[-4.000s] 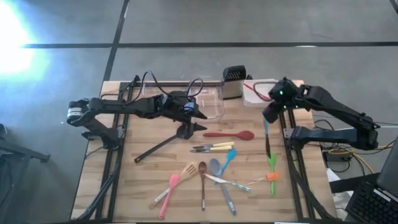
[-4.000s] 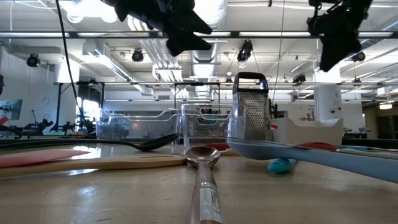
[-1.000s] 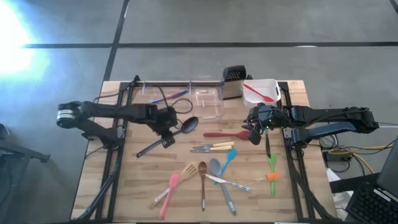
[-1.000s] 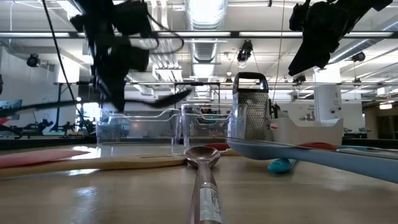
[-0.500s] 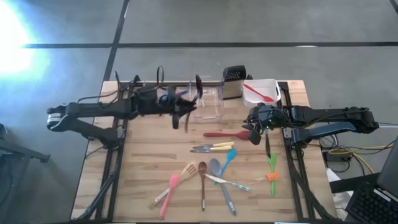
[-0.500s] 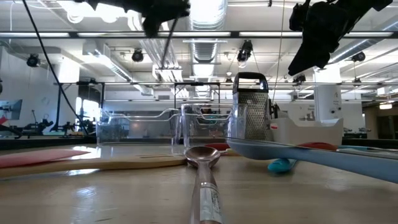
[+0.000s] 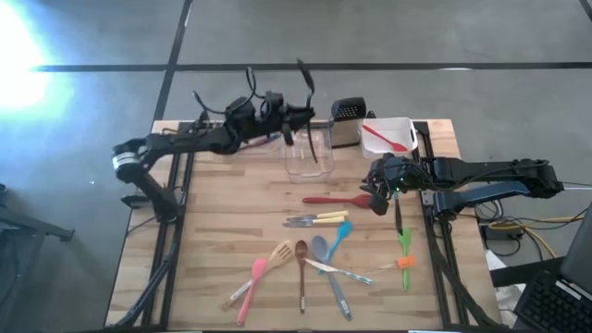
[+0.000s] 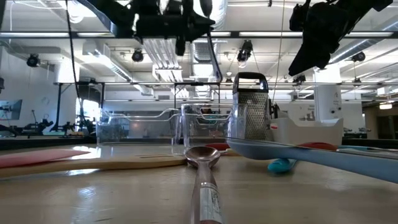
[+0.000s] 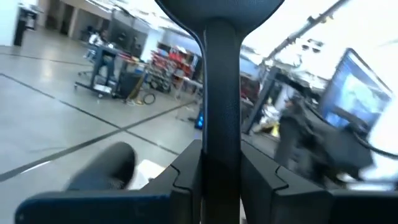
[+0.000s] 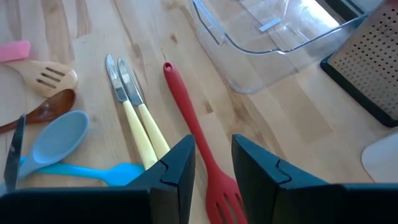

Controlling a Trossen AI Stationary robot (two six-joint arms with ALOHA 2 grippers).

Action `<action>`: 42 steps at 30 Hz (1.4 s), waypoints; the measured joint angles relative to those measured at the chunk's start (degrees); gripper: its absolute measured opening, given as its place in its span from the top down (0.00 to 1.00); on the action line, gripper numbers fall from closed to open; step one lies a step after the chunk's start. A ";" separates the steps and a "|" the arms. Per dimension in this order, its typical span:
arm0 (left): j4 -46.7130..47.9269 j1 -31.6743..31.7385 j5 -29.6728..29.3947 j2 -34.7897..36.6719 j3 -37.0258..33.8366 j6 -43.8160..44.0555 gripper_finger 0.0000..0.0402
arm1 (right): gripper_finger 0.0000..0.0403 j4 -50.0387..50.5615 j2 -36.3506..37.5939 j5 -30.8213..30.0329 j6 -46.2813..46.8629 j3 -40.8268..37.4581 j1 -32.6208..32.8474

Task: Pick & Place Kitchen Items
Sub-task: Put the black serving spoon into the right transparent bin

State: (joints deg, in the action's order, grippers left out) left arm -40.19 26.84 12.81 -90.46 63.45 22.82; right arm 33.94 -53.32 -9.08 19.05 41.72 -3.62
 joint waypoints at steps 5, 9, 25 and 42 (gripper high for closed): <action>-2.08 3.05 -2.98 -6.43 2.21 3.91 0.81 | 0.73 0.05 0.00 0.02 -0.12 -0.41 0.00; -5.21 3.77 -9.42 -11.23 2.68 9.05 0.81 | 0.73 0.04 0.00 0.02 -0.16 -0.73 0.00; -4.74 3.97 -21.68 -16.54 -0.26 19.86 0.81 | 0.76 0.14 -0.02 0.04 -0.17 -1.56 0.00; 5.02 4.01 -23.48 -16.61 -1.02 23.41 0.81 | 0.76 -0.39 -0.02 0.00 0.00 -1.57 0.00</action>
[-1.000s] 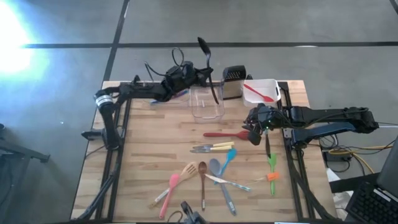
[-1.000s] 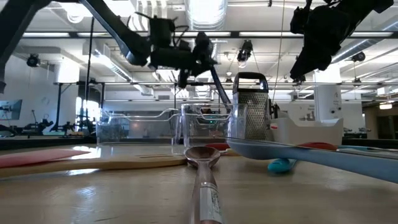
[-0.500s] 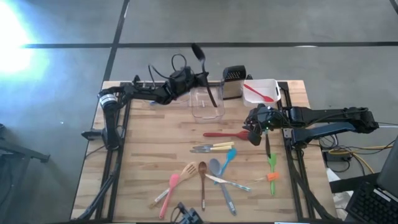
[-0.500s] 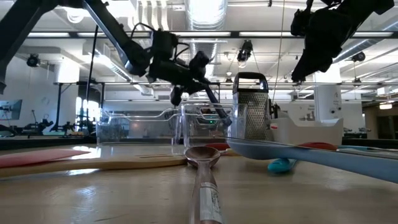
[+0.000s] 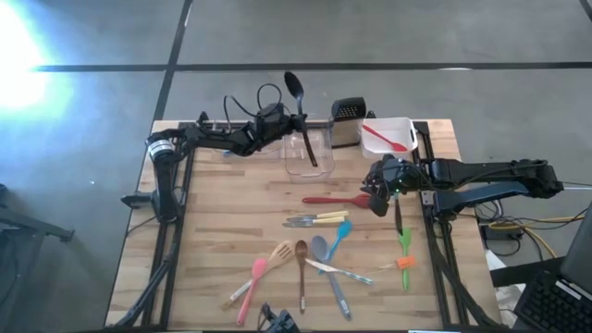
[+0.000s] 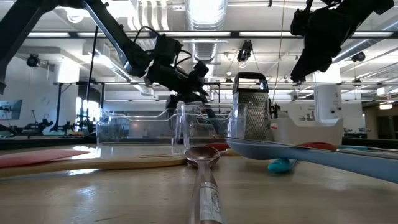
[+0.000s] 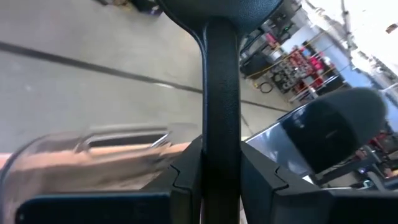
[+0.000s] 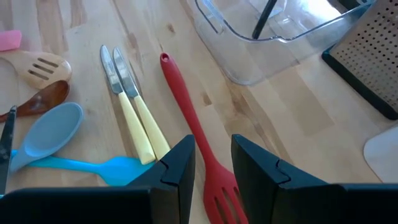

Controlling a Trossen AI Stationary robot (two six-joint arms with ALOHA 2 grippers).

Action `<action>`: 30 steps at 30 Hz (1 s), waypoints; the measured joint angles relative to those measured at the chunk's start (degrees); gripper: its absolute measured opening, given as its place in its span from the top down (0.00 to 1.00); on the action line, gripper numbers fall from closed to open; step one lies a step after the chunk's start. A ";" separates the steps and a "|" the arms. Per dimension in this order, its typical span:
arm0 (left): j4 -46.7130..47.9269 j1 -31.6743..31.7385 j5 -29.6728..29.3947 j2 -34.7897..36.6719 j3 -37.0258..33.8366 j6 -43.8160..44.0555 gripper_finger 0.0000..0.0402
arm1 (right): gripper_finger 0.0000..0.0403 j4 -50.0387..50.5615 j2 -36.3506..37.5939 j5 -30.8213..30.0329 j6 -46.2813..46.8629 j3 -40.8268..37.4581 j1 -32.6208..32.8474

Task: Pick & Place Kitchen Items
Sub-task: Put the black serving spoon into the right transparent bin

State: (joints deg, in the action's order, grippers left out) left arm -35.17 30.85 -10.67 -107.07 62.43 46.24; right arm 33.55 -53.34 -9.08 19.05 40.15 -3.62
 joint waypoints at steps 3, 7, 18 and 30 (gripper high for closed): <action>1.19 0.00 -0.01 0.00 0.00 0.31 0.81 | 0.76 -0.03 0.00 0.01 0.00 -0.01 0.00; 1.40 0.00 0.01 0.00 0.00 1.44 0.81 | 0.76 -0.05 0.00 0.00 0.00 0.00 0.00; 1.97 -1.53 -0.83 0.00 0.37 7.50 0.81 | 0.76 -0.08 0.00 -0.02 -0.17 -0.01 0.00; 6.16 -5.43 -3.68 0.04 3.98 4.93 0.81 | 0.76 -1.04 -0.02 -0.02 -1.58 0.00 0.00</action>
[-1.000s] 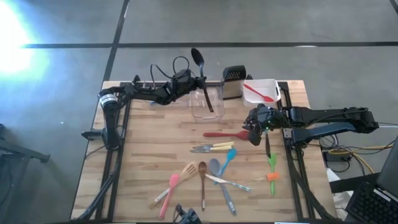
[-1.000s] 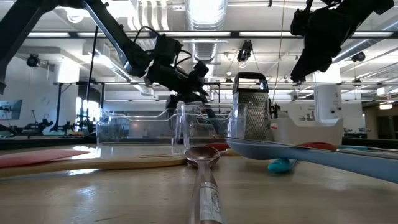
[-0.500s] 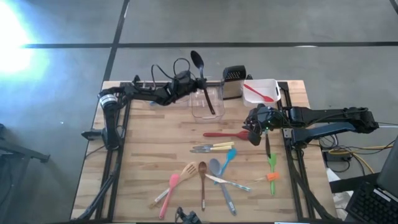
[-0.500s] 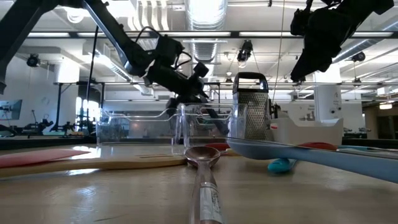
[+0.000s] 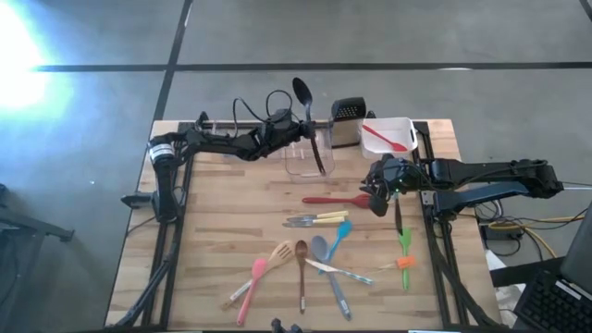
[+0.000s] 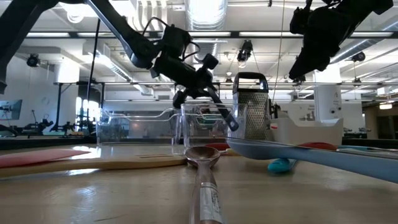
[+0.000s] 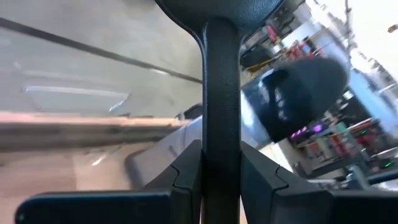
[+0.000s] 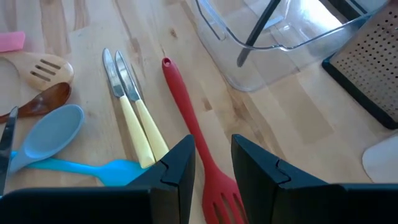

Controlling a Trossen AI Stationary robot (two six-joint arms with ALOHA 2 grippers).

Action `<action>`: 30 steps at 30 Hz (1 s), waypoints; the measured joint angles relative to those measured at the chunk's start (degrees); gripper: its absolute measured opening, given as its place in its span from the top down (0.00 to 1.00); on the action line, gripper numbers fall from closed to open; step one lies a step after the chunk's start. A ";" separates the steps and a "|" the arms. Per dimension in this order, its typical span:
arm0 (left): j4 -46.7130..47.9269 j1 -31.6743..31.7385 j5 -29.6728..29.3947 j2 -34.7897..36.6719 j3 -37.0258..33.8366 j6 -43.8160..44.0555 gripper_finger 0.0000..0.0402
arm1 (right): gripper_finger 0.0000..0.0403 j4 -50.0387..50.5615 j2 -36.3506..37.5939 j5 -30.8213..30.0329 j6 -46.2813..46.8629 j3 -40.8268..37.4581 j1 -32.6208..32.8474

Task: Pick & Place Kitchen Items
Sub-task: Put the black serving spoon into the right transparent bin, then put the blue knife into the left transparent bin

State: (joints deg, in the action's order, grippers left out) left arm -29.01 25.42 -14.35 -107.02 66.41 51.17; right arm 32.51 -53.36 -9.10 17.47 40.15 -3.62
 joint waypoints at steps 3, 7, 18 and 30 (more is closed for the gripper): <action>0.82 -0.39 -1.19 0.00 0.02 0.11 0.81 | 0.76 -0.09 0.00 0.02 -0.65 -0.05 0.00; 2.14 -0.52 -2.06 0.00 -0.04 -0.08 0.81 | 0.76 -0.09 0.00 0.02 -1.00 -0.07 0.00; 2.13 -0.15 -2.19 0.00 -0.04 -1.67 0.64 | 0.76 -0.07 0.00 0.04 -1.00 -0.07 0.00; 2.05 0.01 -2.16 0.02 -0.04 -5.04 0.49 | 0.76 0.00 0.00 0.07 -0.73 -0.09 0.00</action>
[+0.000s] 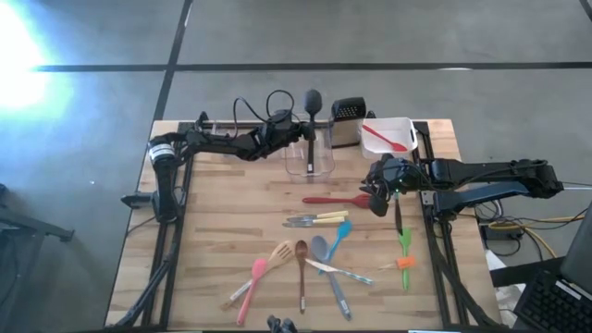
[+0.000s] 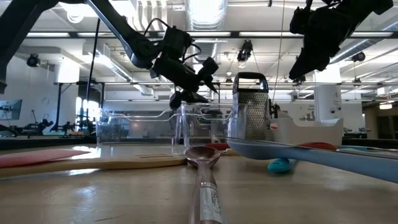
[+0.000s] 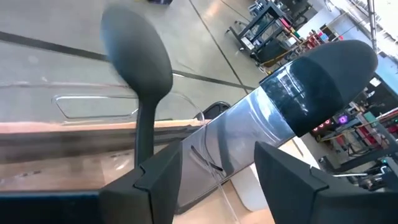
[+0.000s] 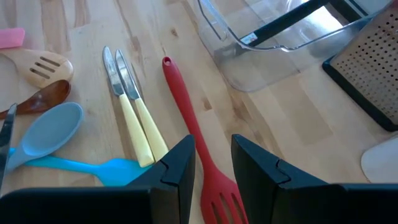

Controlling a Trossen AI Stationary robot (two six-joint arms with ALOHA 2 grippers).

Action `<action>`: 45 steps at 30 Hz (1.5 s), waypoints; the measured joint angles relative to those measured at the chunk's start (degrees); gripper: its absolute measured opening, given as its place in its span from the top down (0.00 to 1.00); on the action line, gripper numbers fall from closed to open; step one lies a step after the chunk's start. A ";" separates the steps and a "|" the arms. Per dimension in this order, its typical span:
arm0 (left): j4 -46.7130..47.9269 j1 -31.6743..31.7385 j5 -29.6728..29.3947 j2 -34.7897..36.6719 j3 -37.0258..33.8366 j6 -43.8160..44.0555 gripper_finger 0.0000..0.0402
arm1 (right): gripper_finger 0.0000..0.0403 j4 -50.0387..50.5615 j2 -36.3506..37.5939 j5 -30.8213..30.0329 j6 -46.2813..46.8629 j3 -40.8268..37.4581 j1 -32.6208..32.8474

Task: Pick & Place Kitchen Items
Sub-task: Put the blue knife into the left transparent bin

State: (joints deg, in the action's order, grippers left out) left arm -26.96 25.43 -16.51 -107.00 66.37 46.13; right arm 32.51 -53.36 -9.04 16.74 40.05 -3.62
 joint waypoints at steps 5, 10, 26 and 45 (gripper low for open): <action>0.08 0.67 0.81 0.60 0.23 -3.29 0.49 | 0.76 0.05 0.00 0.02 0.14 0.00 0.00; -0.04 2.00 5.16 3.70 1.12 -8.62 0.49 | 0.76 0.15 0.00 0.02 0.21 0.00 0.00; 28.99 -0.65 18.44 26.18 1.20 -37.50 0.55 | 0.76 2.86 0.10 0.21 3.43 0.00 0.00; 68.93 -1.31 16.92 39.10 -0.03 -38.67 0.56 | 0.76 33.27 -0.12 -5.51 36.28 -3.34 -0.03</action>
State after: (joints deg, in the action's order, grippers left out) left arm 41.97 24.12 0.40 -67.90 66.34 7.46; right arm 65.78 -53.48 -14.55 53.02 36.71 -3.65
